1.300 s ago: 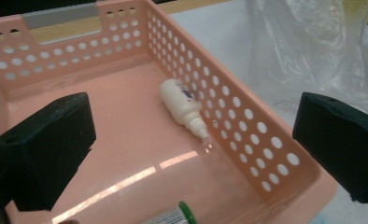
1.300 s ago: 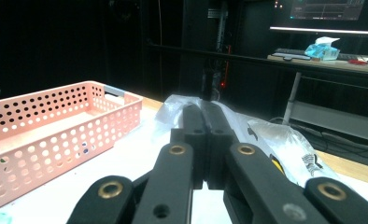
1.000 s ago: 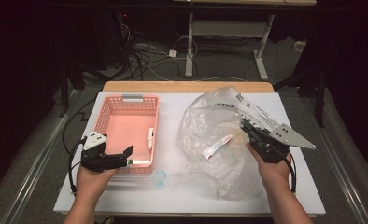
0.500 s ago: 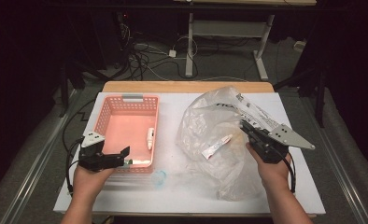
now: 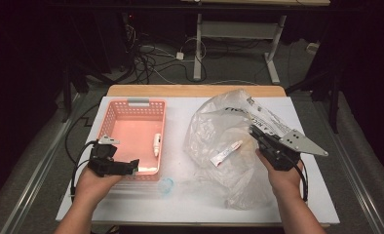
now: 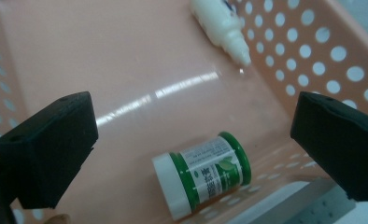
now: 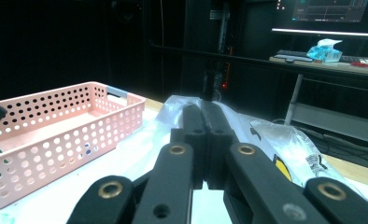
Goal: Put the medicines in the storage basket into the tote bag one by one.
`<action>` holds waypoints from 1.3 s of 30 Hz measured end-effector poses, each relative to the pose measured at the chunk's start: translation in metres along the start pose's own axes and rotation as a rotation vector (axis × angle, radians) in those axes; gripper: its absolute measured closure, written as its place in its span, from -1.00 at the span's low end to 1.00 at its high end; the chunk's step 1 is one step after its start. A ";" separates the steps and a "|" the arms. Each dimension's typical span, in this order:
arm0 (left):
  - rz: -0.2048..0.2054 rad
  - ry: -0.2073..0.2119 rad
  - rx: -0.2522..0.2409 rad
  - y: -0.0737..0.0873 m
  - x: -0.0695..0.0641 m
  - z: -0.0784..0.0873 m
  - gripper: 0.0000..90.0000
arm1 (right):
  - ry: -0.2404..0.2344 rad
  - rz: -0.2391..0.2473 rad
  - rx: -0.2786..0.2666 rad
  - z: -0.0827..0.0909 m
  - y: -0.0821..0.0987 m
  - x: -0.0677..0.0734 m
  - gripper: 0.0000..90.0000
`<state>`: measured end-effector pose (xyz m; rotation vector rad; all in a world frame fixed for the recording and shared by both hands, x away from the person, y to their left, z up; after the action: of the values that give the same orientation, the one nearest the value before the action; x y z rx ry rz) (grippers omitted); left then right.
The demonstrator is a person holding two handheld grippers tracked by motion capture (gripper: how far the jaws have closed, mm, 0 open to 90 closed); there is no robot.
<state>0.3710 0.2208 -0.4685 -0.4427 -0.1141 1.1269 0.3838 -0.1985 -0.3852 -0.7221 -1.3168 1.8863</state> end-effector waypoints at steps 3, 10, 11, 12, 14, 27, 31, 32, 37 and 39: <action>0.015 0.026 0.082 -0.001 0.003 -0.003 -0.96 | -0.002 -0.001 0.001 0.000 0.000 0.001 1.00; 0.077 0.073 0.254 -0.003 0.008 -0.008 -0.96 | -0.001 0.005 0.000 0.001 -0.001 0.001 1.00; 0.079 0.069 0.276 -0.003 0.008 -0.009 -0.95 | -0.002 0.004 0.001 0.002 -0.001 0.002 1.00; 0.081 0.069 0.300 -0.003 0.008 -0.010 -0.94 | -0.003 0.005 0.001 0.002 -0.001 0.002 1.00; 0.081 0.067 0.352 -0.004 0.008 -0.013 -0.94 | -0.004 0.010 -0.003 0.002 -0.001 0.002 1.00; 0.153 0.109 0.534 -0.008 0.010 -0.029 -0.67 | -0.003 0.004 -0.002 0.002 -0.001 0.001 1.00; 0.167 0.109 0.572 -0.008 0.009 -0.031 -0.62 | -0.004 0.004 -0.001 0.002 -0.001 0.001 1.00; 0.167 0.112 0.579 -0.008 0.009 -0.031 -0.62 | -0.004 0.004 0.001 0.002 0.000 0.001 1.00; 0.172 0.133 0.588 -0.008 0.008 -0.031 -0.51 | -0.005 0.006 -0.002 0.002 -0.001 0.002 1.00; 0.171 0.140 0.585 -0.009 0.007 -0.031 -0.41 | -0.005 0.004 -0.002 0.002 -0.001 0.002 1.00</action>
<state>0.3910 0.2151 -0.4943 -0.0062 0.3761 1.2304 0.3811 -0.1976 -0.3840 -0.7224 -1.3213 1.8910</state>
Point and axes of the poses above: each handheld gripper's, and its own axes: z roughly backward along the jaws, y roughly out of its underside, x roughly to its left, the point moved 6 cm from there along -z, roughly forward along the jaws, and after that the axes turned 12 degrees about x, right-handed, at the moved point
